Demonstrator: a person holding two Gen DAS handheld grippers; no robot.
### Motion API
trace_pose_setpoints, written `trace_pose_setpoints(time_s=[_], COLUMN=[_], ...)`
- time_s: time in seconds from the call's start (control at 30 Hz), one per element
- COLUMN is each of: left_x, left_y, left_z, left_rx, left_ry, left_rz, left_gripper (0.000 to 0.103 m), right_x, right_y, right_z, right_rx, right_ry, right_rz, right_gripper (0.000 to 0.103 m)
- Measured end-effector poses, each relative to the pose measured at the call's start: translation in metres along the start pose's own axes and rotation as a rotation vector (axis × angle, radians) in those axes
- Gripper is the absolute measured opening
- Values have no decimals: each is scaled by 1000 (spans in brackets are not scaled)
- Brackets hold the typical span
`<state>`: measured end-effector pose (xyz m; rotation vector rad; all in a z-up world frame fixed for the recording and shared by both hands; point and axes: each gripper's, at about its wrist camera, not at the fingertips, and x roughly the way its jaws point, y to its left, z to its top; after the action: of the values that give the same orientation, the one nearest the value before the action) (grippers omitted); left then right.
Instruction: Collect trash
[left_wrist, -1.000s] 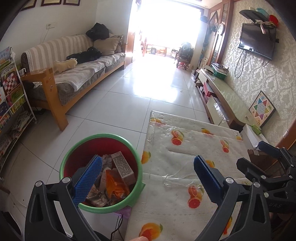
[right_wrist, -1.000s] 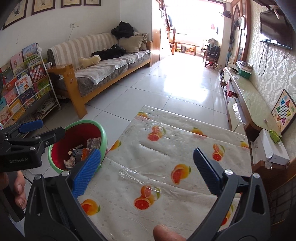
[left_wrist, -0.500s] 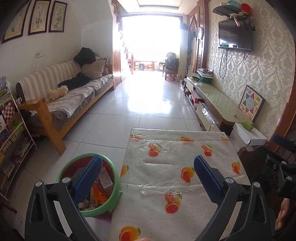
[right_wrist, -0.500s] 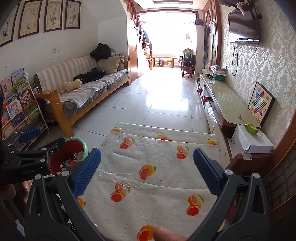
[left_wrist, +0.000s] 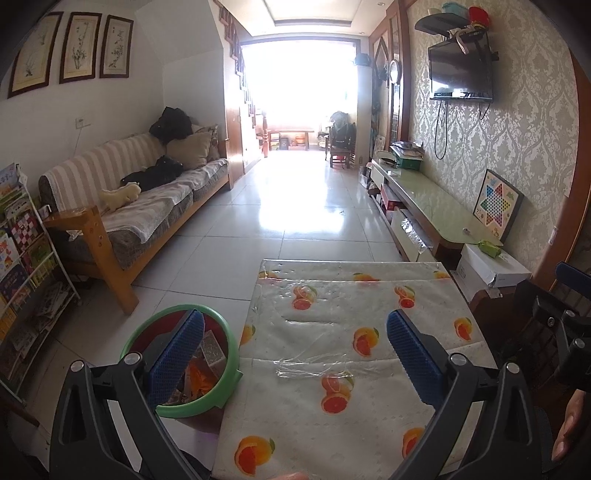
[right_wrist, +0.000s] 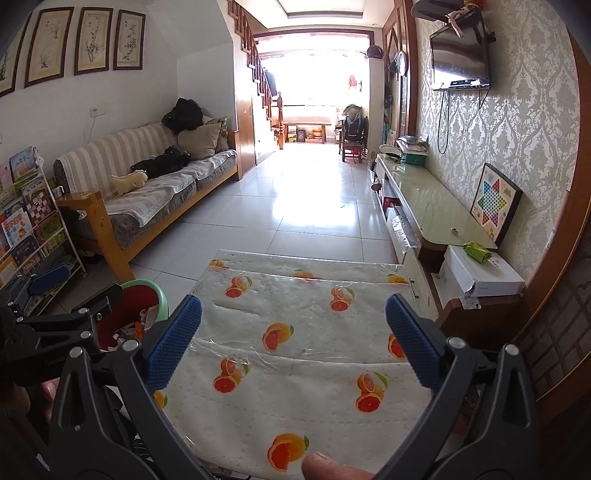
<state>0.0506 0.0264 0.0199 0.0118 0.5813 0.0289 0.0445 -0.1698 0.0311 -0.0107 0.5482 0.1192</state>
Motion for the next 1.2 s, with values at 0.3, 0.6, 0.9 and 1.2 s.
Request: trace_pose_setpoints(time_s=[0.3,0.6,0.9,1.2], left_x=[-1,0,-1,0], left_y=[2,3,3,2], left_z=[-1,1,3,6], left_rx=[0,-7,-11,-17], left_ry=[10,10,9,9], left_rz=[-12,-13,-15,-10], left_gripper=[95,95,95,95], right_x=[-1,2,2,3], right_y=[0,4,2,2], right_z=[1,-1,1,2], right_rx=[8,-2,-1,-1], right_ry=[8,17,18,20], right_rz=[-1,10,8,4], right_gripper=[98,98,98,98])
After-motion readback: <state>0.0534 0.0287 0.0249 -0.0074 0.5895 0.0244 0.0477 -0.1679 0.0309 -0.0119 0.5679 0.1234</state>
